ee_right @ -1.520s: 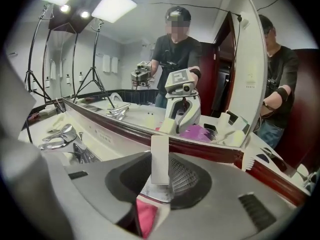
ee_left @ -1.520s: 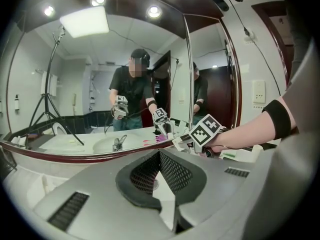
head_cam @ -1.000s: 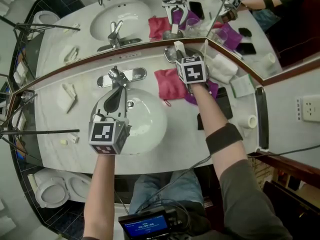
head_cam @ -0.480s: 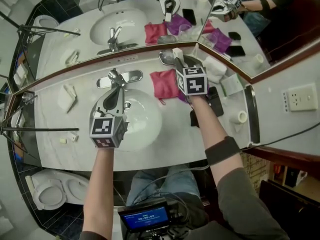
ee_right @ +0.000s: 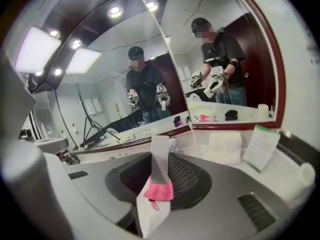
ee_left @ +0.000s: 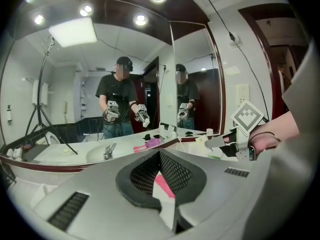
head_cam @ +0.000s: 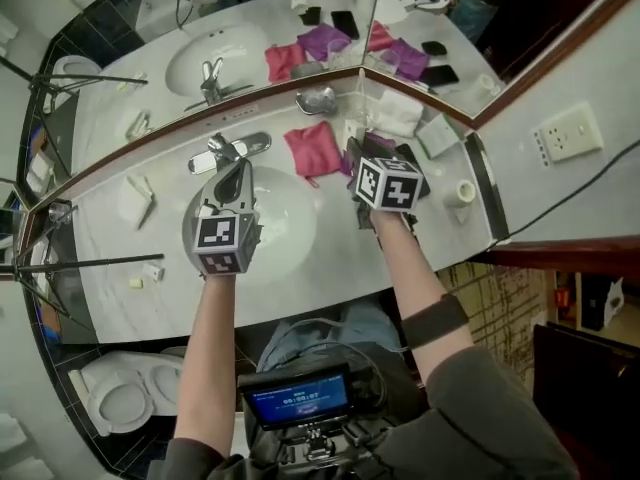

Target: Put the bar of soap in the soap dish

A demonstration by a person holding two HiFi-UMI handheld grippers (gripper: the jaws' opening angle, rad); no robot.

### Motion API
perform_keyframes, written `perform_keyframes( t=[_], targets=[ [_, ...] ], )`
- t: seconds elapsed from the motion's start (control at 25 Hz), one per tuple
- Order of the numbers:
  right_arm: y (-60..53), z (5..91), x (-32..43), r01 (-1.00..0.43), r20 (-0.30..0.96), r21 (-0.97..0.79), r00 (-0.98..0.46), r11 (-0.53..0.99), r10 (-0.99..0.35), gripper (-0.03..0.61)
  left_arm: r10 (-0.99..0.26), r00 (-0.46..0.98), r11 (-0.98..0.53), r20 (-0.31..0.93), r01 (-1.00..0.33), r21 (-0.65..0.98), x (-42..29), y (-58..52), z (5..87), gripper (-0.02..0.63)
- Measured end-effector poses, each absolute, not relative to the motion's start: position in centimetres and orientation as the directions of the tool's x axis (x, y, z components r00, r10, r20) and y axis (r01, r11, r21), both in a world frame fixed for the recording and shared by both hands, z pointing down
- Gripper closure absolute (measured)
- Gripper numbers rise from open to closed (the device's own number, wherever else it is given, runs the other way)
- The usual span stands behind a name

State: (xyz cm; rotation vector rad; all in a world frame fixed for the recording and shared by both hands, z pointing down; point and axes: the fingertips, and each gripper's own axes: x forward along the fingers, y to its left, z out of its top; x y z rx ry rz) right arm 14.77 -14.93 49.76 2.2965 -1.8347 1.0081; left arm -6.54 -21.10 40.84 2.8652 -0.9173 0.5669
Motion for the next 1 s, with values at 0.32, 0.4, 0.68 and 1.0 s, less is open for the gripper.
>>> perform_keyframes(
  t=[0.32, 0.4, 0.68, 1.0],
  targets=[
    [-9.5, 55.8, 12.0, -0.546, 0.464, -0.701, 0.141, -0.46, -0.875, 0.462, -0.467, 0.782, -0.873, 0.413, -0.482, -0.075, -4.7, -18.5, 41.5, 0.611],
    [-8.6, 57.6, 11.3, -0.46, 0.46, -0.75, 0.154, -0.475, -0.875, 0.46, -0.453, 0.788, -0.883, 0.418, -0.462, -0.085, -4.3, -18.2, 41.6, 0.611],
    [-6.2, 64.2, 9.0, -0.218, 0.5, -0.814, 0.207, -0.538, -0.841, 0.46, -0.363, 0.818, -0.931, 0.446, -0.334, -0.146, -4.0, -17.0, 43.1, 0.611],
    [-5.1, 68.4, 7.0, -0.068, 0.542, -0.822, 0.208, -0.565, -0.814, 0.459, -0.345, 0.824, -0.939, 0.449, -0.306, -0.159, -4.9, -16.4, 43.4, 0.611]
  ],
)
